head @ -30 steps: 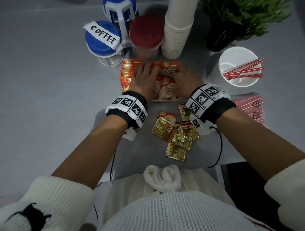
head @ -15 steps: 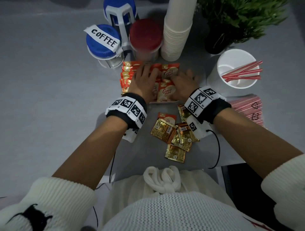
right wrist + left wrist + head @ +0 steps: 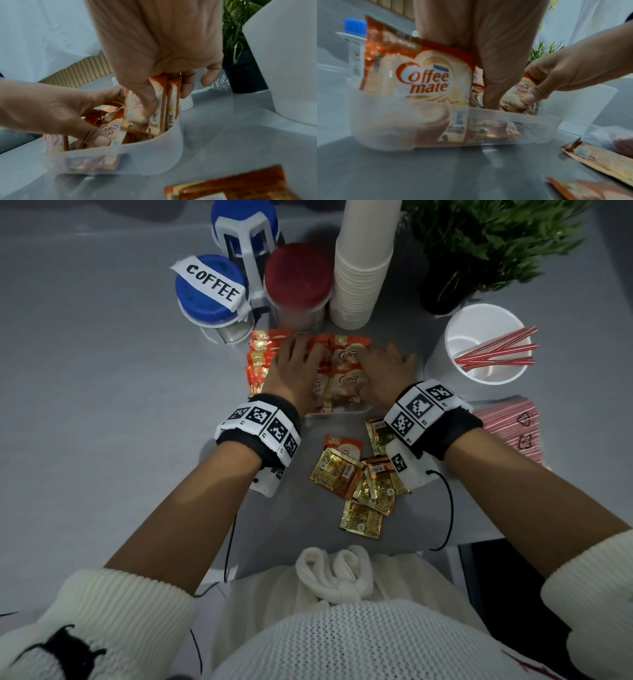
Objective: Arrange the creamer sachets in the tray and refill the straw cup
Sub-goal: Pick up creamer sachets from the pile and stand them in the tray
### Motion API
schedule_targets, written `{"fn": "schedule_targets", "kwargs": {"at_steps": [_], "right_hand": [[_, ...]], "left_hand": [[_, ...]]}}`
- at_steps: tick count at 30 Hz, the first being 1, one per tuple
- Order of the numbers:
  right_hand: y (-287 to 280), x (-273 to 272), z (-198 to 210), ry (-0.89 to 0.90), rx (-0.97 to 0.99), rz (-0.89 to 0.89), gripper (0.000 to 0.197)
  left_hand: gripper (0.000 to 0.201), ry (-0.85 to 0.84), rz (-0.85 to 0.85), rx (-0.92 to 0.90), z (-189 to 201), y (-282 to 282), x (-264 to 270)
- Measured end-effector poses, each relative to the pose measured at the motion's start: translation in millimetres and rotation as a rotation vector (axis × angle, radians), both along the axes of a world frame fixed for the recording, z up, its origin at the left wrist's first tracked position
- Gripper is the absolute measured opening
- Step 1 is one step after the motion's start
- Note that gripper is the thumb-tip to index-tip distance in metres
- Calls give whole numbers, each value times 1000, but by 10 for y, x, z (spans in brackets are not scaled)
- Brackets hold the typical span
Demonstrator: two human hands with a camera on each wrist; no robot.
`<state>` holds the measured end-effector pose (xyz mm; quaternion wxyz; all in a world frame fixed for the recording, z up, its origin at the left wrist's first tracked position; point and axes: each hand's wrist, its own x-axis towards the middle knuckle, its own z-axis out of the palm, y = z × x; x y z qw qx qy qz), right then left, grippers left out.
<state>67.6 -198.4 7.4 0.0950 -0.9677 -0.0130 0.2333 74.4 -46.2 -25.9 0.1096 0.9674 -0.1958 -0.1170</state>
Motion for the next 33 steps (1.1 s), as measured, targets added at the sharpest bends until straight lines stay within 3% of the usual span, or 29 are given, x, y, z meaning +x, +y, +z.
{"fn": "schedule_targets", "kwargs": {"at_steps": [4, 8, 14, 22, 26, 30, 33], "right_hand": [[-16, 56, 14, -93, 39, -140, 44], [41, 70, -6, -160, 32, -164, 43], [16, 73, 26, -139, 89, -263, 47], [99, 108, -67, -28, -82, 35, 56], [113, 119, -135, -106, -112, 77, 55], [100, 85, -228, -250, 82, 10, 62], [29, 90, -307, -269, 246, -115, 80]], "left_hand": [[78, 14, -8, 46, -2, 4, 12], [77, 14, -10, 51, -9, -2, 16], [78, -9, -28, 16, -6, 18, 17], [74, -60, -88, -23, 7, 40, -31], [75, -48, -76, -34, 61, 26, -27], [79, -54, -97, -17, 33, 11, -30], [82, -34, -88, -16, 39, 6, -27]]}}
